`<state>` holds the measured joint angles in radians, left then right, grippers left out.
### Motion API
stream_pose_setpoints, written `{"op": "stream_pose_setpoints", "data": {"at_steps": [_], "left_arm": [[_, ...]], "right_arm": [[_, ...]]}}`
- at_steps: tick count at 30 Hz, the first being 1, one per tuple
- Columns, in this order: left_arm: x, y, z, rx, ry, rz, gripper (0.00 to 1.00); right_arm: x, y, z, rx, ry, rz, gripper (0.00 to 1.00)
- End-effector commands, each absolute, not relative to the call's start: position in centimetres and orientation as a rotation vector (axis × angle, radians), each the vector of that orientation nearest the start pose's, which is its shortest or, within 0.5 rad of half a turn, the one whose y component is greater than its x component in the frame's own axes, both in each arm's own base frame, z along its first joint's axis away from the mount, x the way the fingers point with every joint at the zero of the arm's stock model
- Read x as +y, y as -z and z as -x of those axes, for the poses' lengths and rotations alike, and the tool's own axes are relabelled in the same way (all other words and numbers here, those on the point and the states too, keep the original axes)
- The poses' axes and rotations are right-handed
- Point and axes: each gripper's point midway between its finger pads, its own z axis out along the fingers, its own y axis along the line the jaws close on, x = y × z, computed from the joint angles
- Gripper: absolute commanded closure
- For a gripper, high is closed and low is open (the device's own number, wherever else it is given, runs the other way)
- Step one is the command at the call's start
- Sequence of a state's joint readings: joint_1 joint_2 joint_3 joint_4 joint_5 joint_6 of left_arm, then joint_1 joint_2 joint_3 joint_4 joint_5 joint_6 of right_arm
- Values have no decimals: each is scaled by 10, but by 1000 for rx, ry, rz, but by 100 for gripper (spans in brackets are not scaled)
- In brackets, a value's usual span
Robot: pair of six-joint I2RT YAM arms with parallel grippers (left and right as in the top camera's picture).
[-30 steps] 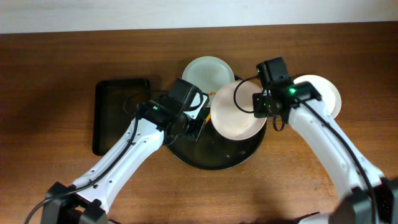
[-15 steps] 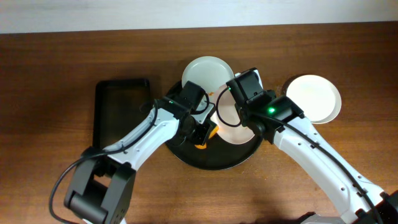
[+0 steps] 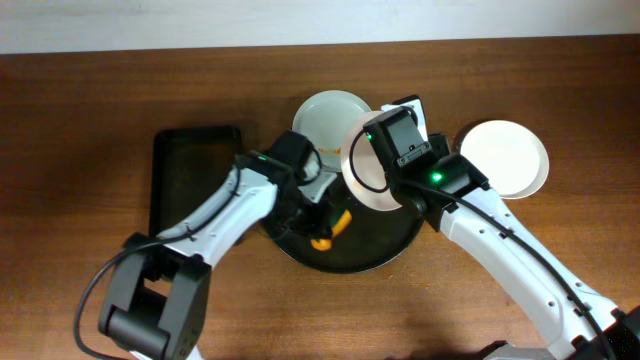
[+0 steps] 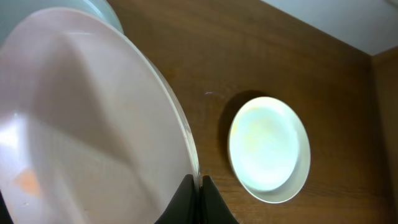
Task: Clean dirty plates on tray and stack at the side
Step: 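Carry the plate right and stack it on the cleaned white plate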
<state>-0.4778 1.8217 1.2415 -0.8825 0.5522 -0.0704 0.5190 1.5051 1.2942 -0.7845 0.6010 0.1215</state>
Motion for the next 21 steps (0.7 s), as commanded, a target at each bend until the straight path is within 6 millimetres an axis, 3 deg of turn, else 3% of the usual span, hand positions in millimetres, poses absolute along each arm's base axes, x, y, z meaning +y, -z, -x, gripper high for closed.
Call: {"op": "stream_pose_setpoints", "data": {"at_steps": [1,3,5,8,10,13,16,19,21], "left_arm": [[-207,-99,-304,2878,830,-530,100],[-172,-116,-325,2835,715,-383,100],[-124,-133,-345,2795,565,-149,100],[-105,-136,-349,2786,547,-69,100],[-104,-135,-348,2792,546,-65,100],[-104,-134,-345,2804,546,-65,100],[-103,-132,-342,2822,541,-67,100],[-103,-132,-341,2823,531,-69,100],[-103,-132,-341,2824,530,-72,100]], "right_arm": [[83,-222,-374,2314,514,90,96],[81,-213,-373,2368,436,56,96],[73,-202,-375,2439,285,-56,96],[65,-189,-377,2531,49,-119,96],[45,-188,-377,2541,67,-185,96],[-3,-185,-377,2539,91,-385,96],[-78,-178,-370,2517,56,-663,96],[-149,-147,-353,2524,105,-933,96],[-174,-113,-353,2553,45,-1024,96]]}}
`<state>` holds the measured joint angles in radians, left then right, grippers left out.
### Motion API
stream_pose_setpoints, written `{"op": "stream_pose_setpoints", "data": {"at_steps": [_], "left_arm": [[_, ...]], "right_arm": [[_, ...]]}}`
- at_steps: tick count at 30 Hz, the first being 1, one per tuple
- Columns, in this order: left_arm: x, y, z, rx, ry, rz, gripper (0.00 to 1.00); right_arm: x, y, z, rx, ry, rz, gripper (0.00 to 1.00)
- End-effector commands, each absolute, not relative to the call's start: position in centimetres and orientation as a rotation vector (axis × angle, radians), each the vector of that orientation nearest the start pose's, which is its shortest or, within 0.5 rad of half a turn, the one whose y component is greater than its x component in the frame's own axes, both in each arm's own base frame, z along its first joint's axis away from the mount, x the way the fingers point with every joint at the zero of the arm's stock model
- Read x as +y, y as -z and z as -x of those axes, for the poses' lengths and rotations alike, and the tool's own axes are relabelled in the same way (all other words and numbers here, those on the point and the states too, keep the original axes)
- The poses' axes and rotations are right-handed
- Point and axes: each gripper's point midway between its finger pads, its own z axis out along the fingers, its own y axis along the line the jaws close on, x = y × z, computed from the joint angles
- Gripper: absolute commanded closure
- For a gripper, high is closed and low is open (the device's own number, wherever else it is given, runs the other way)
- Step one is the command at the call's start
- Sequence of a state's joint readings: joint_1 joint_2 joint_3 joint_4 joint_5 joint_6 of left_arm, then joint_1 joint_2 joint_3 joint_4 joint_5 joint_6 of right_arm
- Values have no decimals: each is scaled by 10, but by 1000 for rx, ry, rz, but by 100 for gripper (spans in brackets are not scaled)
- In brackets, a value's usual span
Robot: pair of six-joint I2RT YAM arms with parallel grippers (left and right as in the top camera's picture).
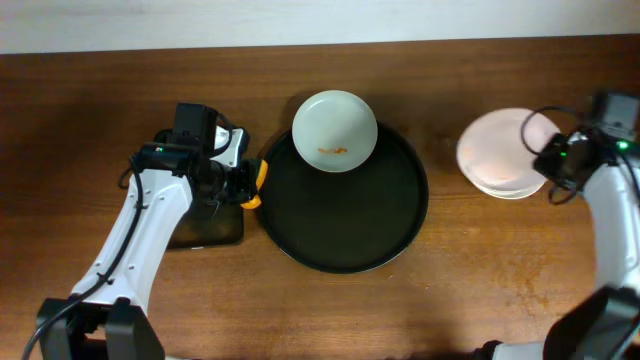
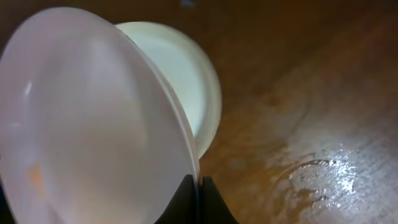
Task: Clean dirty plates on tray and stack at the side
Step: 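Carry the plate right and stack it on the cleaned white plate, then move the right gripper to the rim of the remaining white plate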
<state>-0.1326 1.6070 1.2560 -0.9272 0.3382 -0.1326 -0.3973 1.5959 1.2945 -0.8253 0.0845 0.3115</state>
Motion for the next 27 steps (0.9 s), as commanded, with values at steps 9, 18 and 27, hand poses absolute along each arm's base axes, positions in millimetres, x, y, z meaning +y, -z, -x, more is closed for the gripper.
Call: {"op": "stream_pose_setpoints", "data": {"at_steps": [9,18,27], "left_arm": [[-100,-130,-342,2827,485,-70,100],[-94,-129,-344,2828,433,-62,86],[-93,-120,-336,2859,429,-58,72]], "right_arm": [[-178,-79,-394,2562,-141,-838,27],[34,-182,-461,2436,-378,577,1],[156,-103,-552,2140,-279,892,1]]}}
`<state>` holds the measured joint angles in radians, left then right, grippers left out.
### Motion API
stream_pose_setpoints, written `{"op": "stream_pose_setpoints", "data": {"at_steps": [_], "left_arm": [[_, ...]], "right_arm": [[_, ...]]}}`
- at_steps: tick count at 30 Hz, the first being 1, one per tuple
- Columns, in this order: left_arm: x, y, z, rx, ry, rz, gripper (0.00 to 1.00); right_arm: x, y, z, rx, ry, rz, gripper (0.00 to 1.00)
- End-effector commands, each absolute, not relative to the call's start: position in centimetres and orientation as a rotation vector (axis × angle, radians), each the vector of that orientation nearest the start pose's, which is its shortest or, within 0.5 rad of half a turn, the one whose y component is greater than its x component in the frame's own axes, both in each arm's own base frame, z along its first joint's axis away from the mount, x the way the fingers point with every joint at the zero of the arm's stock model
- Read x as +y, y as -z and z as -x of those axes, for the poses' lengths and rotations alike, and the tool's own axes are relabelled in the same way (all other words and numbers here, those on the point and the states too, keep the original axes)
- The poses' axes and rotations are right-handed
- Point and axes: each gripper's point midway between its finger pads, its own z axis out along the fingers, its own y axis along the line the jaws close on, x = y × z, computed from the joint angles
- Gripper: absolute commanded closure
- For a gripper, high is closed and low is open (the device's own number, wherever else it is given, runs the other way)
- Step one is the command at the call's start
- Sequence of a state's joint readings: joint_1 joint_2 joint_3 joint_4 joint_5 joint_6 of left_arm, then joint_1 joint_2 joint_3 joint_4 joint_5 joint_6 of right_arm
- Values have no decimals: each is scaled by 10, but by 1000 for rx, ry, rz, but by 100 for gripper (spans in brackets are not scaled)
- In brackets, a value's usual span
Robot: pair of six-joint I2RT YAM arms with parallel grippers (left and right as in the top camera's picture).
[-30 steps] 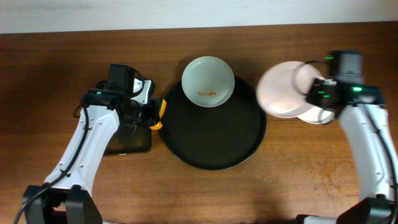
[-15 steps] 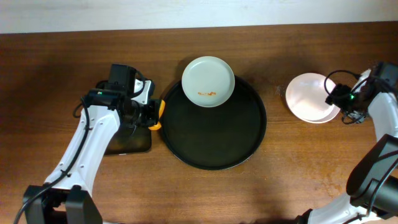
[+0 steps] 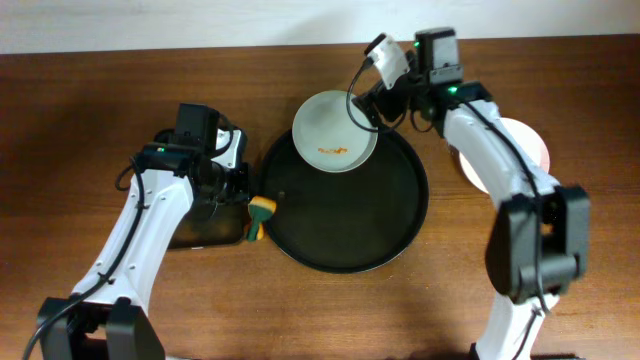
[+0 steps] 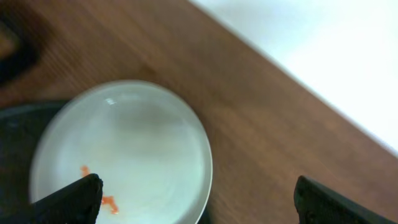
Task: Clean dirty plates on tray and stack at the side
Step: 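Move the right gripper to the rim of the remaining white plate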
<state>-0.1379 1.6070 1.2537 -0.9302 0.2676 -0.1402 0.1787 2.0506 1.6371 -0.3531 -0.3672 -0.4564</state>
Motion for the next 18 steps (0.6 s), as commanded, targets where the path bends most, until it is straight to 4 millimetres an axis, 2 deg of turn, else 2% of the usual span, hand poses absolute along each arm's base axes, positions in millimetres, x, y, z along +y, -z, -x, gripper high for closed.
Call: {"op": "stream_pose_setpoints", "data": {"at_steps": [1,3,5,8,9,10,11,14,15,18], "left_arm": [[-89,-119,-337,2860,400,-53,72],[-84,-118,-338,2862,355,-46,72],[-84,-118,-338,2862,356,-45,72],[-84,-118,-338,2862,356,-45,72],[-84,-118,-338,2862,356,-46,72],[-84,-118,-338,2862,356,-46,72],[-84,-118,-338,2862,356,-46,72],[-84,-118,-338,2862,355,-45,72],[-84,-118,-338,2862,355,-45,72],[-84,-118,-338,2862,355,-46,72]], "right_arm": [[162,-87,-556,2124,-329,905,1],[175,-63,-560,2085,-424,930,1],[183,-55,-561,2061,-472,935,0],[187,-43,-560,2064,-493,942,22],[187,-43,-560,2067,-494,942,37],[187,-43,-560,2068,-495,940,47],[187,-45,-560,2065,-494,937,62],[186,-55,-565,2046,-484,933,86],[184,-70,-568,2021,-471,929,96],[181,-116,-568,1973,-428,918,96]]}}
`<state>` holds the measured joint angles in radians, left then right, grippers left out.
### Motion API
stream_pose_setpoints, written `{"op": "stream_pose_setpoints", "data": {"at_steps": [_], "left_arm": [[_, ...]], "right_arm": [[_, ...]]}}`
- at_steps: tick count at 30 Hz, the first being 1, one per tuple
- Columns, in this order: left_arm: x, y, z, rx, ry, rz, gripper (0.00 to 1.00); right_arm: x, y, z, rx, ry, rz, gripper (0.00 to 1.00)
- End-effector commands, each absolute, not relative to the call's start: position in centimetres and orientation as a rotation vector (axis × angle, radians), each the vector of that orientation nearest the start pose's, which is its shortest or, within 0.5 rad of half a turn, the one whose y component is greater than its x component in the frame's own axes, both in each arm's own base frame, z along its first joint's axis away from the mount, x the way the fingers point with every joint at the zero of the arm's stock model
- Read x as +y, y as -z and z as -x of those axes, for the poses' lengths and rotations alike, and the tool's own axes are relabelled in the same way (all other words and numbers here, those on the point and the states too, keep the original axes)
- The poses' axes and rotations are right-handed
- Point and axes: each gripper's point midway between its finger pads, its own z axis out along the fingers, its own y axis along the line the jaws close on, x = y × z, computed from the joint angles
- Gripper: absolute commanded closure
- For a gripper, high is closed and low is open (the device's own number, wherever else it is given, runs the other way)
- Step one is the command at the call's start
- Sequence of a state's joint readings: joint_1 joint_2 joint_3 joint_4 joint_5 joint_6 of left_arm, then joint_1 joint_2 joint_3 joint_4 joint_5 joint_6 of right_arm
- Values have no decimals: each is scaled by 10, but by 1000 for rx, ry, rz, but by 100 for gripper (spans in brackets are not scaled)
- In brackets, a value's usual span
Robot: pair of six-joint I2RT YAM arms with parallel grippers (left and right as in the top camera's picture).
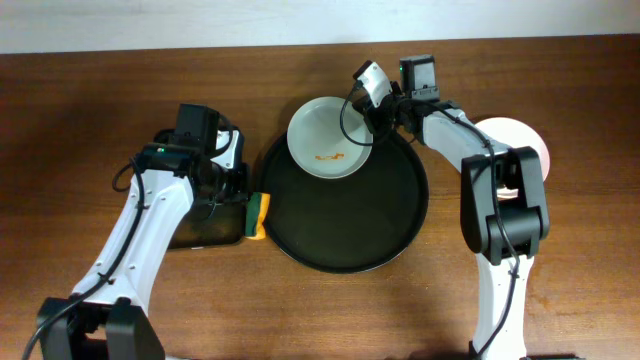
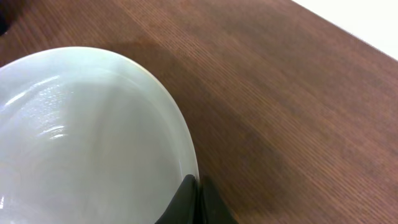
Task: Clean dirty plates on tray and stack at the side
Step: 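Move the right gripper to the rim of the remaining white plate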
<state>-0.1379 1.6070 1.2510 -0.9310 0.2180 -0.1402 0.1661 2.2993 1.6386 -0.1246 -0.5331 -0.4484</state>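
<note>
A white plate [image 1: 328, 150] with an orange smear rests on the far left rim of the round black tray [image 1: 345, 235]. My right gripper [image 1: 372, 112] is shut on this plate's right rim; in the right wrist view the fingertips [image 2: 196, 182] pinch the rim of the plate [image 2: 93, 137]. The stack of cleaned plates [image 1: 525, 140] lies at the far right, partly behind my right arm. My left gripper [image 1: 240, 197] is to the left of the tray, shut on a yellow-green sponge [image 1: 258, 215].
A black rectangular tray [image 1: 190, 225] lies under my left arm, touching the round tray's left side. Bare wooden table surrounds both trays. A white wall edge runs along the table's far side.
My right gripper was open over the smeared plate's far rim and is now shut on its right rim. The plate has shifted slightly left. My left arm has stayed put.
My right gripper first held a plate tilted over the tray while my left held the sponge by it. Then the right held that plate at the stack and the left had drawn back with the sponge. Later the right was open over the smeared plate, and now grips it.
</note>
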Motion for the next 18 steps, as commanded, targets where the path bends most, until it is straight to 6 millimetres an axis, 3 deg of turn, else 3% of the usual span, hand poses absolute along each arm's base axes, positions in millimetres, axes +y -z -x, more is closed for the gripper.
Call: {"op": "stream_pose_setpoints", "data": {"at_steps": [1,2,4,7,10,12,13,16,18], "left_arm": [[-84,-118,-338,2862,355,-46,72],[-84,-118,-338,2862,355,-45,72],[-84,-118,-338,2862,356,-46,72],[-88,-117,-334,2876,372,-55,71],[-100,-115,-327,2891,354,-116,59],[-105,-108,-323,2898,274,-168,52],[-106,-103,-321,2899,232,-191,51],[-116,-83,-311,2913,234,-187,51],[-118,-68,-315,2875,226,-197,51]], "right_arm": [[176,-131,-564,1984,-398,907,96],[167,-148,-556,2022,-348,888,96],[151,-164,-538,2112,-279,861,96],[120,-177,-489,2346,-196,755,96],[105,-171,-445,2549,-197,666,96],[99,-156,-412,2724,-244,585,96],[98,-152,-404,2767,-255,547,96],[97,-148,-392,2830,-277,514,70],[99,-147,-388,2843,-296,518,60]]}}
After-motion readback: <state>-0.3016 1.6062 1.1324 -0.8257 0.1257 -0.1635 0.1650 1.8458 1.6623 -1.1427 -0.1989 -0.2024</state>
